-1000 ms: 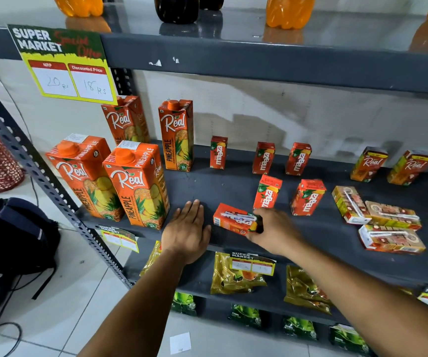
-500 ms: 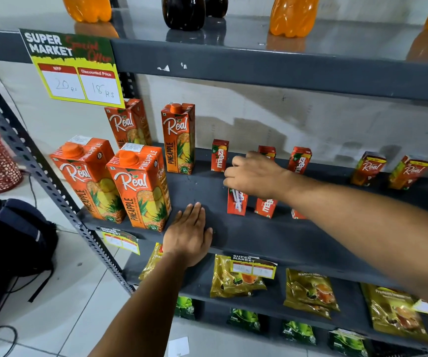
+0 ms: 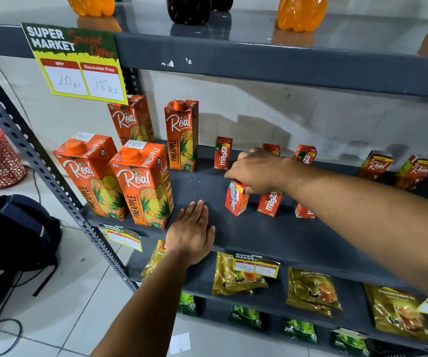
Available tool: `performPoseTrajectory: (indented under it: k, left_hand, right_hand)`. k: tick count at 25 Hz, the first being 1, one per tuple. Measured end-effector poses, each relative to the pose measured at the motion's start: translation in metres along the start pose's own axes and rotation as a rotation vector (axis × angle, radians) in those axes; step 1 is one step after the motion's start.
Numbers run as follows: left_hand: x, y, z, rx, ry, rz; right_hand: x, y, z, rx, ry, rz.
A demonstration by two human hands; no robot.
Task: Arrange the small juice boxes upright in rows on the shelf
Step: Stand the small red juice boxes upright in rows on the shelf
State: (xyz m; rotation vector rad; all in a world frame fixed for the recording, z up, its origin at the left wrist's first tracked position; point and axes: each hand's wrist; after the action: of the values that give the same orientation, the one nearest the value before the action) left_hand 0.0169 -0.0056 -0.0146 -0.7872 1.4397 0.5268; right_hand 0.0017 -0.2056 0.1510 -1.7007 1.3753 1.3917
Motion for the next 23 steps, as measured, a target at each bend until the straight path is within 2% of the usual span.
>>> performPoseTrajectory:
  k: [9,12,13,15,17,20,23]
  left_hand:
    - [0.000,0.000,0.001,0.015,0.001,-0.005]
    - [0.002,0.000,0.001,0.018,0.010,-0.018]
    - [0.003,-0.001,0.002,0.018,0.010,-0.018]
    - [0.006,-0.001,0.003,0.018,0.014,-0.012]
    - [0.008,-0.001,0.005,0.017,0.016,-0.010]
    - [0.007,0.004,0.006,0.059,0.030,-0.060]
    - [-0.001,0.015,-0.007,0.157,0.078,-0.188]
  right_hand:
    - [-0.006,-0.022,0.033,0.555,-0.141,0.110]
    - [-0.004,-0.024,0.039,0.656,-0.188,0.090]
    - [-0.004,-0.021,0.039,0.670,-0.178,0.029]
    - [-0.005,-0.005,0.038,0.653,-0.212,-0.208]
    - [-0.004,0.025,0.038,0.621,-0.405,-0.415]
    - [0.024,0.097,0.044,0.676,-0.689,-0.541]
    - [0.078,0.185,0.044,0.898,-0.830,-0.627]
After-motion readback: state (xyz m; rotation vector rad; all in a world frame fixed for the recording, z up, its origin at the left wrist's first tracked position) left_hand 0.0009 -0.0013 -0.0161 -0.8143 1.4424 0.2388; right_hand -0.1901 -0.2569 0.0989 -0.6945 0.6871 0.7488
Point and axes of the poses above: each hand's wrist, its own y-axis away from the middle knuckle, its own x-axis out of the palm, z = x × y, and after that the axes turned 5 degrees about -y, right-handed
